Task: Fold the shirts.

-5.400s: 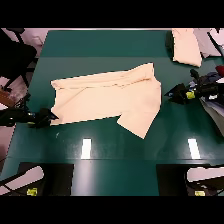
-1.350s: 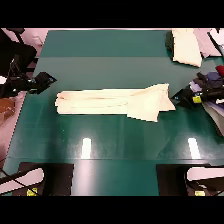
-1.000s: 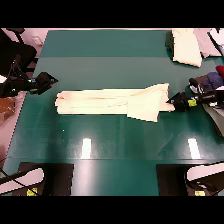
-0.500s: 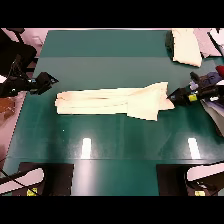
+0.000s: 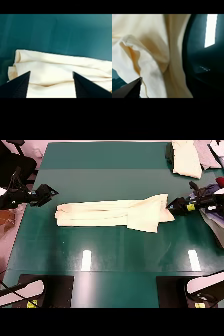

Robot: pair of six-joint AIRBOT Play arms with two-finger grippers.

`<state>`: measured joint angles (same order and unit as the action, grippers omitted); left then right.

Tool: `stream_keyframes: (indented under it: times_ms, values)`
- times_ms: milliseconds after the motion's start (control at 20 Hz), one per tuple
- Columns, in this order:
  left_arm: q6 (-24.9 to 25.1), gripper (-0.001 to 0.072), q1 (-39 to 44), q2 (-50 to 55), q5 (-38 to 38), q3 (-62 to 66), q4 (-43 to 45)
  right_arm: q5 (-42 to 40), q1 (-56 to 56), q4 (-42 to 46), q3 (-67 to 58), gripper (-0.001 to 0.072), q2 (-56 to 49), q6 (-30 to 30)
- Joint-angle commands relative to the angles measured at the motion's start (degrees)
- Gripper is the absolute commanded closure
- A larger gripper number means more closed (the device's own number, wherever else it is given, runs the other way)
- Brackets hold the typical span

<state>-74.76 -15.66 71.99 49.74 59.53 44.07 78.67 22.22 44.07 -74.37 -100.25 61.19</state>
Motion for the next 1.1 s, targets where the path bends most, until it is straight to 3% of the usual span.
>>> stream_keyframes:
  times_ms: [0, 350, 450, 500, 600, 700, 800, 850, 900, 1050]
  values:
    - [0.04, 0.0091, -0.02, -0.04, 0.39, 0.07, 0.02, -0.57, -0.46, 0.57, -0.04, 0.0007, -4.61, -0.07]
    - [0.15, 0.0091, -0.02, -0.04, 1.27, 0.07, -1.09, -6.64, -8.44, -0.96, -3.54, 0.0025, -5.31, -0.11]
    - [0.22, 0.0091, -0.02, -0.04, 2.23, 0.07, -1.29, -8.81, -11.32, -0.90, -5.95, 0.0088, -5.31, 0.44]
    - [0.24, 0.0091, 0.24, -0.04, 2.64, 0.07, -1.25, -9.33, -12.50, -0.81, -6.95, 0.0157, -5.31, 0.57]
    - [0.31, 0.0093, 1.66, -0.04, 3.39, 0.07, -0.92, -9.14, -14.01, -0.42, -8.87, 0.0424, -5.31, 1.36]
    - [0.98, 0.0266, 5.75, -0.02, 3.34, 0.07, -0.87, -6.60, -14.03, -0.61, -10.67, 0.0653, -5.31, 1.44]
    - [1.25, 0.0296, 12.72, -0.02, 1.36, 0.07, -1.29, -1.92, -14.01, -0.59, -12.52, 0.0684, -5.22, 1.77]
    - [1.38, 0.0467, 17.18, 0.04, -0.79, 0.07, -1.31, 1.11, -13.92, -0.57, -13.25, 0.0685, -4.98, 1.75]
    - [2.54, 0.0688, 22.67, 0.26, -3.85, 0.07, -1.36, 3.93, -14.21, -0.55, -13.51, 0.0685, -4.42, 1.73]
    - [2.80, 0.0685, 39.21, 3.19, -16.06, 0.09, -3.04, 10.16, -15.45, 2.29, -13.49, 0.0685, -1.90, 0.85]
